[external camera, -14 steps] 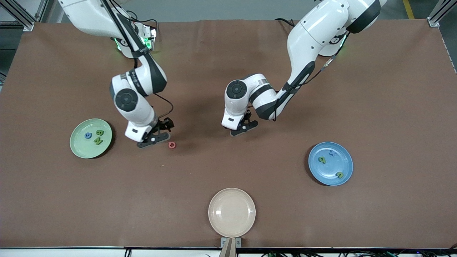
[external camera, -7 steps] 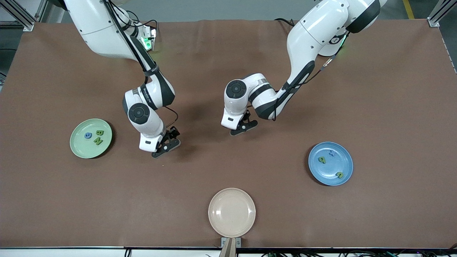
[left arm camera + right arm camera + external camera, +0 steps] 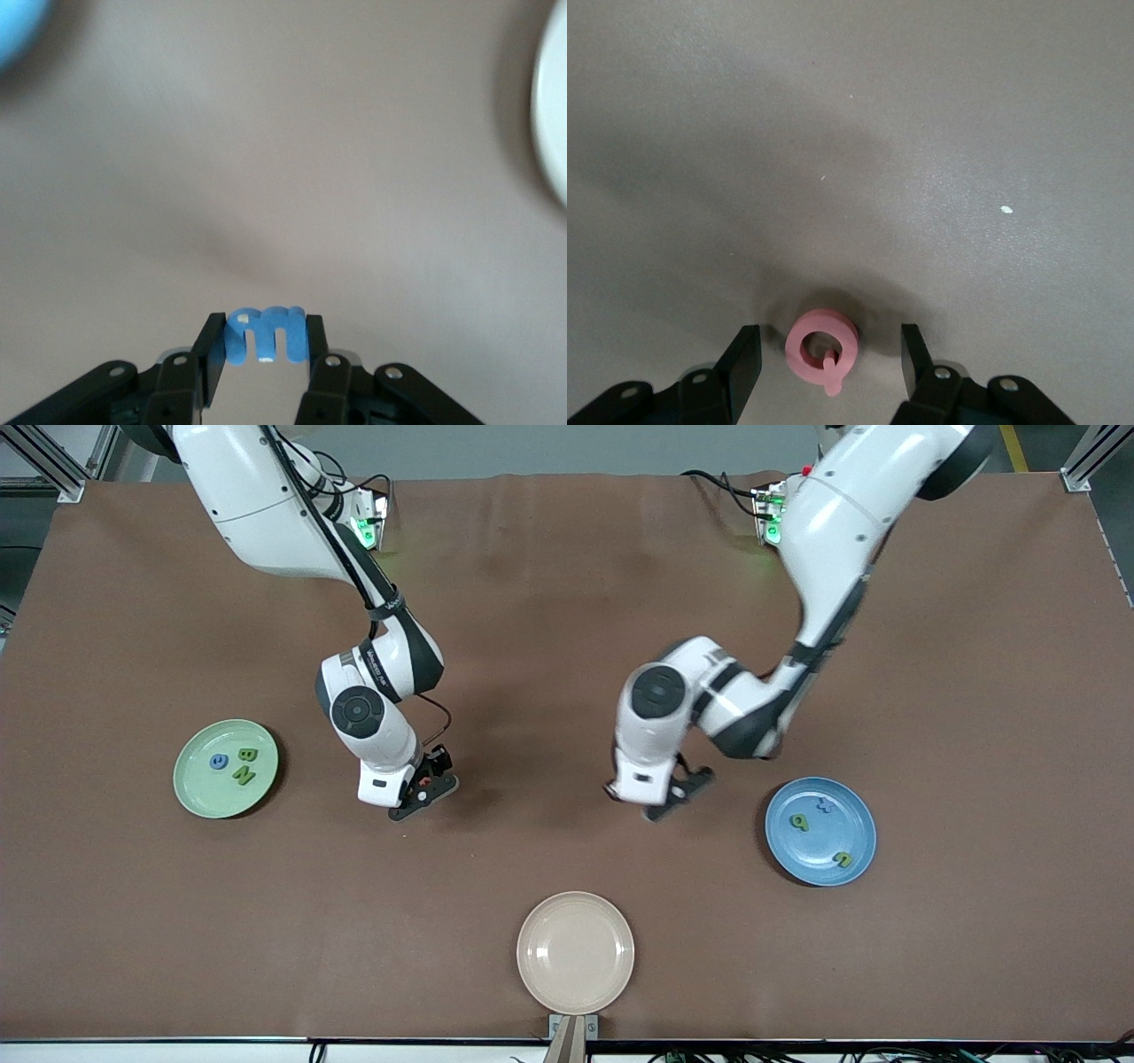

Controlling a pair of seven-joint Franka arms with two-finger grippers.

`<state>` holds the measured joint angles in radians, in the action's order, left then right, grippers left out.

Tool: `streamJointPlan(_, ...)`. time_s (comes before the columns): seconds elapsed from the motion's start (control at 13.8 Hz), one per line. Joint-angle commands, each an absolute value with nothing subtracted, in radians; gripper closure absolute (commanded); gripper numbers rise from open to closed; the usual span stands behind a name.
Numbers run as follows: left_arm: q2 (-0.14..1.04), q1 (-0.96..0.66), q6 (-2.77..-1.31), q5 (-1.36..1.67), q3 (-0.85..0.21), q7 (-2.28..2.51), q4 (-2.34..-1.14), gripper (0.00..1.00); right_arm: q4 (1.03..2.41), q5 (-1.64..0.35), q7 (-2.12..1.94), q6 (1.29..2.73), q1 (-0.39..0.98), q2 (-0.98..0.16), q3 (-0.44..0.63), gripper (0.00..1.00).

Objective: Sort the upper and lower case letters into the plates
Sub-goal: 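Drop the m on the blue plate while the right gripper drops Q on green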

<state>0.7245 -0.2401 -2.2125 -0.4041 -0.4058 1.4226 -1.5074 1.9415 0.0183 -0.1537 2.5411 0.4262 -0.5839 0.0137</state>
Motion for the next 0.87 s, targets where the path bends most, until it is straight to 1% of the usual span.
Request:
streamJointPlan(0.0, 0.706, -0.135, -2.191, -0.41, -0.414, 1.327, -1.505, 0.99, 1.928, 0.014, -0.17, 2.536, 0.425, -0.597, 0.015, 0.32)
streamJointPlan(0.15, 0.695, -0.049, -2.189, -0.41, -0.413, 1.217, -1.517, 0.99, 1.93, 0.014, -0.169, 2.534, 0.426, -0.597, 0.015, 0.38)
streamJointPlan(0.36, 0.695, 0.053, -2.174, -0.41, -0.413, 1.085, -1.522, 0.99, 1.931, 0.014, -0.166, 2.526, 0.428, -0.597, 0.015, 0.49)
streamJointPlan(0.44, 0.695, 0.083, -2.174, -0.41, -0.414, 1.06, -1.535, 0.98, 1.931, 0.012, -0.164, 2.525, 0.428, -0.597, 0.015, 0.54)
streamJointPlan(0.58, 0.696, 0.142, -2.174, -0.41, -0.413, 1.046, -1.566, 0.94, 1.931, 0.014, -0.166, 2.525, 0.426, -0.597, 0.015, 0.66)
streamJointPlan(0.65, 0.701, 0.164, -2.174, -0.41, -0.413, 1.039, -1.568, 0.89, 1.931, 0.014, -0.166, 2.525, 0.426, -0.597, 0.015, 0.72)
streamJointPlan(0.73, 0.704, 0.178, -2.174, -0.408, -0.413, 1.043, -1.568, 0.66, 1.93, 0.014, -0.166, 2.525, 0.426, -0.597, 0.015, 0.76)
streamJointPlan(0.8, 0.706, 0.182, -2.174, -0.407, -0.413, 1.058, -1.568, 0.38, 1.93, 0.014, -0.166, 2.525, 0.428, -0.597, 0.015, 0.81)
